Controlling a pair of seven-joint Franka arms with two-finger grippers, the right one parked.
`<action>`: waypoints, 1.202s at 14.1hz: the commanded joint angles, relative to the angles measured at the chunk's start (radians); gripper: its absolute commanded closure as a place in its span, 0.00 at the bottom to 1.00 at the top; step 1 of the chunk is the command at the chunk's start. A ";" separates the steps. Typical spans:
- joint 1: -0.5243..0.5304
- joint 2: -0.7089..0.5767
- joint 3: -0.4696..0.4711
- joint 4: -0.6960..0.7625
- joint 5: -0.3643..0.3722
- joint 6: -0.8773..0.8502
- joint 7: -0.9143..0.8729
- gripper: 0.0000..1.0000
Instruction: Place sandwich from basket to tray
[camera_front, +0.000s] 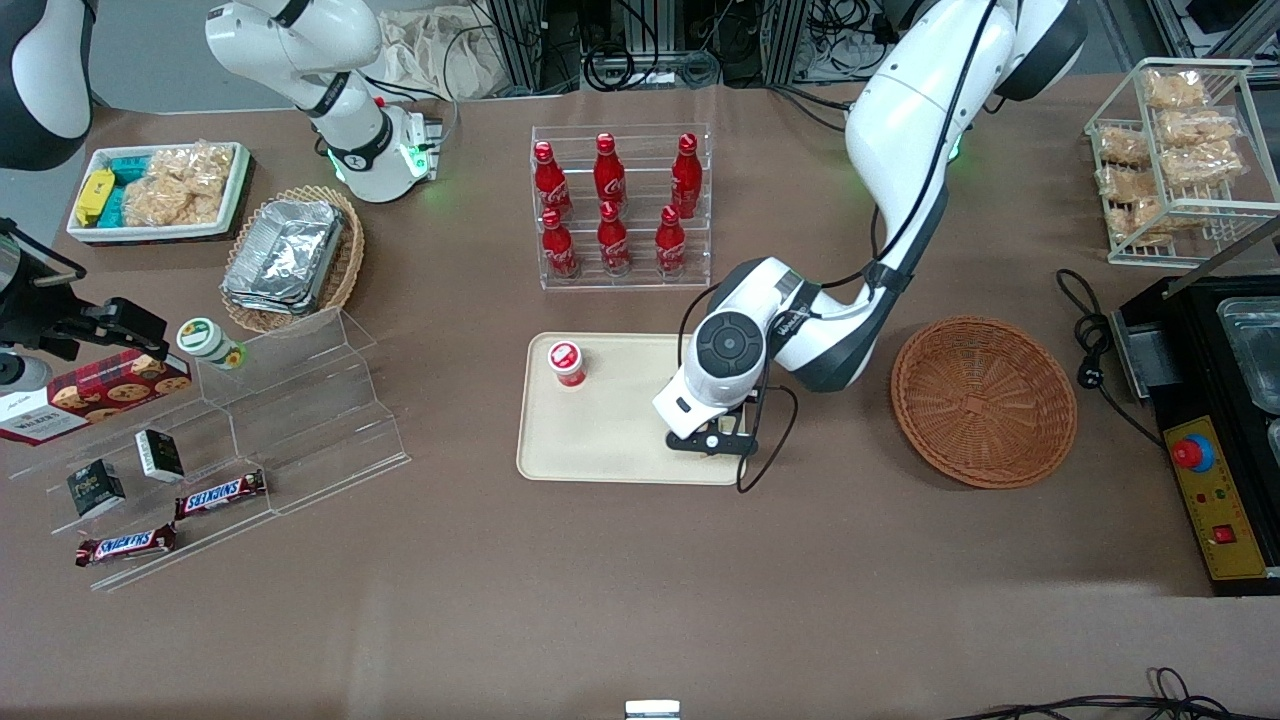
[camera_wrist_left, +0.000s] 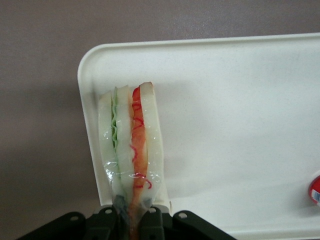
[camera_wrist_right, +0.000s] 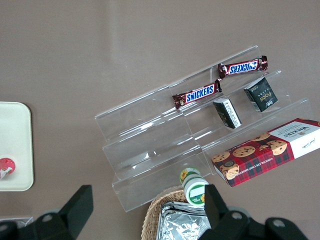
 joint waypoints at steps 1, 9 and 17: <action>-0.007 0.038 0.001 0.025 0.010 0.030 -0.007 0.86; 0.010 -0.008 0.002 0.035 0.009 0.036 -0.001 0.00; 0.159 -0.440 0.001 -0.338 -0.039 -0.068 0.165 0.00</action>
